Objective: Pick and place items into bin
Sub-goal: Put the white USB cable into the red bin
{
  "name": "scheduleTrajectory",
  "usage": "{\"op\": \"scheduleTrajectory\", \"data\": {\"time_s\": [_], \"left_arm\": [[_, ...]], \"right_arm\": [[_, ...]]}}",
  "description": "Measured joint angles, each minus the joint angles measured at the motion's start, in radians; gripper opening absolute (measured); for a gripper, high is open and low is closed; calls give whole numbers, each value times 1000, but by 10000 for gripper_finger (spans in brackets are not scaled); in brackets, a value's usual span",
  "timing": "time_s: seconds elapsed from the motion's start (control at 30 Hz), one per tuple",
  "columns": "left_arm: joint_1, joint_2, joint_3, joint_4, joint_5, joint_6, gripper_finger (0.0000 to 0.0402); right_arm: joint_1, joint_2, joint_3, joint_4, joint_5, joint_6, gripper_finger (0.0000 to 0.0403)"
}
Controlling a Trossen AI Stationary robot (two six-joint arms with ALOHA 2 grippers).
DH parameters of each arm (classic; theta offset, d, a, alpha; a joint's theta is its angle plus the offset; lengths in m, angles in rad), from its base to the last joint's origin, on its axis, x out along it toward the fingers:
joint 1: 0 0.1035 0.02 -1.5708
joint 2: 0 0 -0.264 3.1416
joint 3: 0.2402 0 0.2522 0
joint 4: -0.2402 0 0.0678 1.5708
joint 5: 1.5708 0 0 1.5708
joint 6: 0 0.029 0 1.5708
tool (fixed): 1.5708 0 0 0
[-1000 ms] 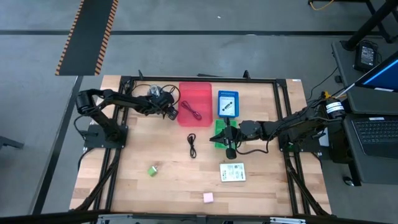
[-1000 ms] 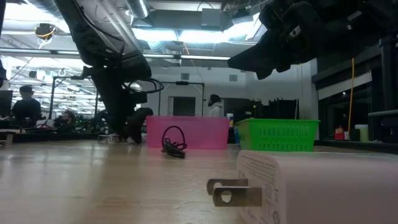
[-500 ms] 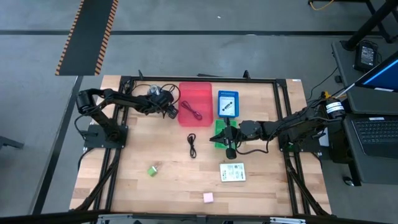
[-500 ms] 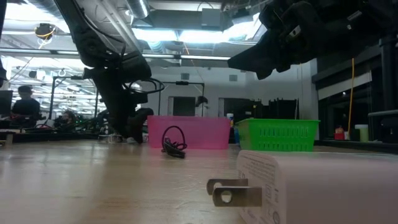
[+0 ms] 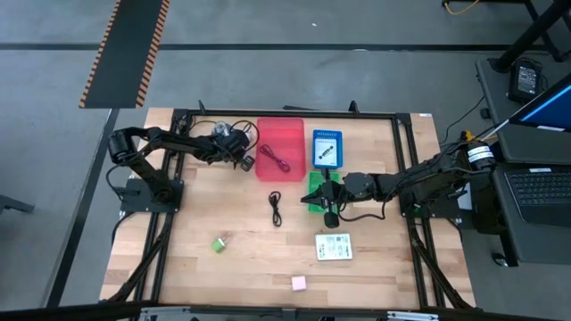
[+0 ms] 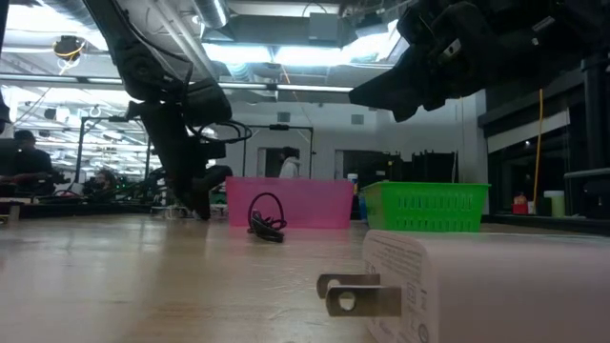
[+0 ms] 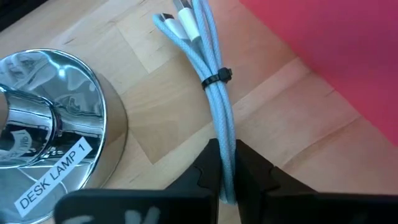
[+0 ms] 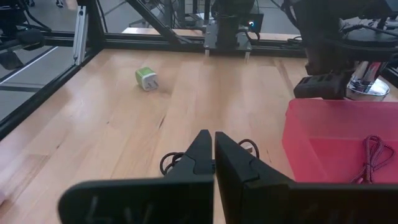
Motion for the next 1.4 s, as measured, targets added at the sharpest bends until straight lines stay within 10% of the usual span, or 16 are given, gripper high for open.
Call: {"op": "scheduleTrajectory", "data": {"time_s": [0.5,0.87,1.4], "left_arm": [[-57,-328,-6,-214,-24,19,17],[-319,-580,-5,-207,-101,76,17],[-600,-615,-190,341,-101,264,17]], "right_arm": [[0,0,0,-7,0,-2,0],[0,0,0,-11,0,-3,0],[0,0,0,-15,0,-5,0]]}}
